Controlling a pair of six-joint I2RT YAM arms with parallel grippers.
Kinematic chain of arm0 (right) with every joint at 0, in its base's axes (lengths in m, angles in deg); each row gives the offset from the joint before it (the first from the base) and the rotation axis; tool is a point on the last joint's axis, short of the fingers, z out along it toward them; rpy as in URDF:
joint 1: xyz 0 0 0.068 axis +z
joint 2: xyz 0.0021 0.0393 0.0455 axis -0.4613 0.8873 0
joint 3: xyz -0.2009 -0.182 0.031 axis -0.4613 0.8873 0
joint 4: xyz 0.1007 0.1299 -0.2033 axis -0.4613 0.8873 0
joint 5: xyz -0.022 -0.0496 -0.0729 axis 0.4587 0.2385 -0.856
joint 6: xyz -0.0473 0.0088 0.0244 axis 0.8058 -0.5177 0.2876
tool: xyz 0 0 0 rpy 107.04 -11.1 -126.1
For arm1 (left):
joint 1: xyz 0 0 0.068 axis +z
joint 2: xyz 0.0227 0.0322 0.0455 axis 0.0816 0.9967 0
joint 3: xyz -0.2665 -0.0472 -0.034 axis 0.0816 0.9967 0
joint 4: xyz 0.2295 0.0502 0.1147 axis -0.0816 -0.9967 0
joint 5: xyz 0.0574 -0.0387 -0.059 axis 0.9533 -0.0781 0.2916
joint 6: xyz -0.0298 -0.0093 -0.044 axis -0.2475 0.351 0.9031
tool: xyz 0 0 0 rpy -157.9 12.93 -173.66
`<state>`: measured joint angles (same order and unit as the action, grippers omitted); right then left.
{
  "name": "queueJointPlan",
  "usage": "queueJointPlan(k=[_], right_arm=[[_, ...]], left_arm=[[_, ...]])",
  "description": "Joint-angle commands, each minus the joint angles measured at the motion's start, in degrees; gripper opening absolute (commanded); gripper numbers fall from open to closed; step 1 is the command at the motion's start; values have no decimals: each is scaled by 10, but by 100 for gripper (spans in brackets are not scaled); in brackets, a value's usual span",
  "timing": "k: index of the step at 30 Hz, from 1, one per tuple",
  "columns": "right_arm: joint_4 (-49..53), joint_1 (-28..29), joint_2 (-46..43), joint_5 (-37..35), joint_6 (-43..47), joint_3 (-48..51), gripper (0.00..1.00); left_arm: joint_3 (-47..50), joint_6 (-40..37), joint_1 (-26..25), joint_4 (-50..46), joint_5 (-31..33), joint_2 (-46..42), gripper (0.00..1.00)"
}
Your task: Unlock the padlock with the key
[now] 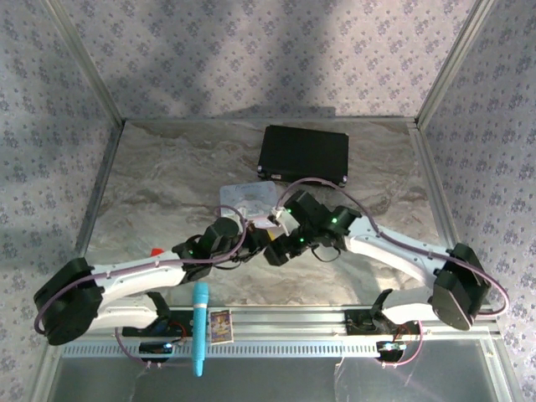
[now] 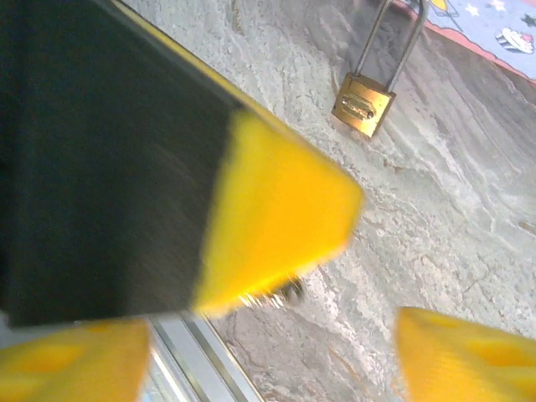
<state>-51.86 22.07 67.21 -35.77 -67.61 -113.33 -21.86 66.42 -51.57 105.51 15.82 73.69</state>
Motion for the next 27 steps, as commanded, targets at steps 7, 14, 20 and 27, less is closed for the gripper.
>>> queueJointPlan(k=[7, 14, 20, 27], right_arm=[[-428, -53, -91, 106, -252, 154, 98], [-612, -40, -54, 104, -365, 197, 72], [-674, -37, -32, 103, -395, 205, 54], [-711, -34, -7, 113, -409, 197, 34]], left_arm=[[52, -29, 18, 148, 90, -68, 0], [79, -22, 20, 237, 105, -89, 0], [98, -25, 20, 267, 121, -118, 0], [103, -31, 19, 277, 127, -135, 0]])
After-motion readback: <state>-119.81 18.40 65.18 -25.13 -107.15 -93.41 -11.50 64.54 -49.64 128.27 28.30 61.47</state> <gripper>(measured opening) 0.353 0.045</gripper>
